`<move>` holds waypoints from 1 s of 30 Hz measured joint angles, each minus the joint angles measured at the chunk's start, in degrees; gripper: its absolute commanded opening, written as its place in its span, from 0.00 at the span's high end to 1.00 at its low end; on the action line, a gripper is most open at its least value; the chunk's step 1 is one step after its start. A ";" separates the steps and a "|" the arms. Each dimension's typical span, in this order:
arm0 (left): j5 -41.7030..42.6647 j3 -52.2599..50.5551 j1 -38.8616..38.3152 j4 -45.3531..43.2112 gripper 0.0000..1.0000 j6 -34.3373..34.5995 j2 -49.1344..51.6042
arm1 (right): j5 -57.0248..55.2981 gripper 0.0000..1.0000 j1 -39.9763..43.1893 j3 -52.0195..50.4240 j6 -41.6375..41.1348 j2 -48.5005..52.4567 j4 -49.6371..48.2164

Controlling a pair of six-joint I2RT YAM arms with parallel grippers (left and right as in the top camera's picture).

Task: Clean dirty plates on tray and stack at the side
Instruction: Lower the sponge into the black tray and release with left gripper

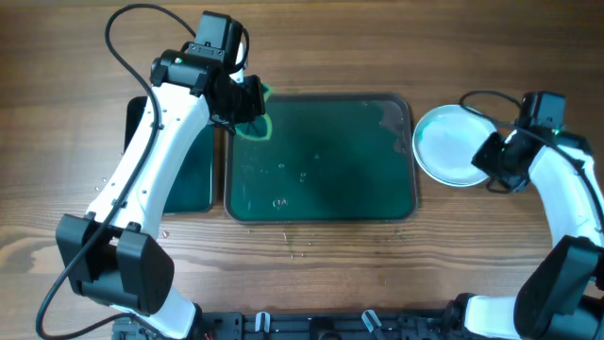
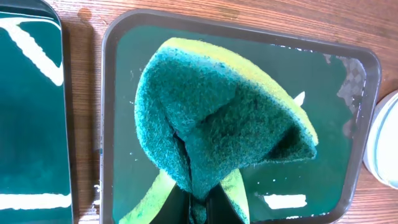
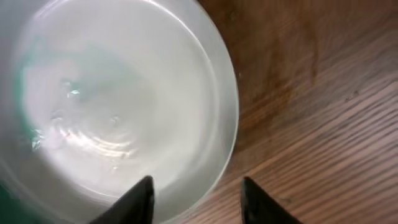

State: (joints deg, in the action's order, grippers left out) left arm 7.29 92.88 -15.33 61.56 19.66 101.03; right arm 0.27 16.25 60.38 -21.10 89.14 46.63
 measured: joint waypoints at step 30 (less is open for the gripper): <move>-10.21 -24.09 17.92 -16.41 0.80 -15.98 -2.56 | 14.34 0.39 -11.82 9.66 8.02 -0.48 3.72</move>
State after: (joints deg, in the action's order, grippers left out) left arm -2.92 68.79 2.59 45.15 3.68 98.48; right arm 14.61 4.43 70.04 -13.08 88.66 50.35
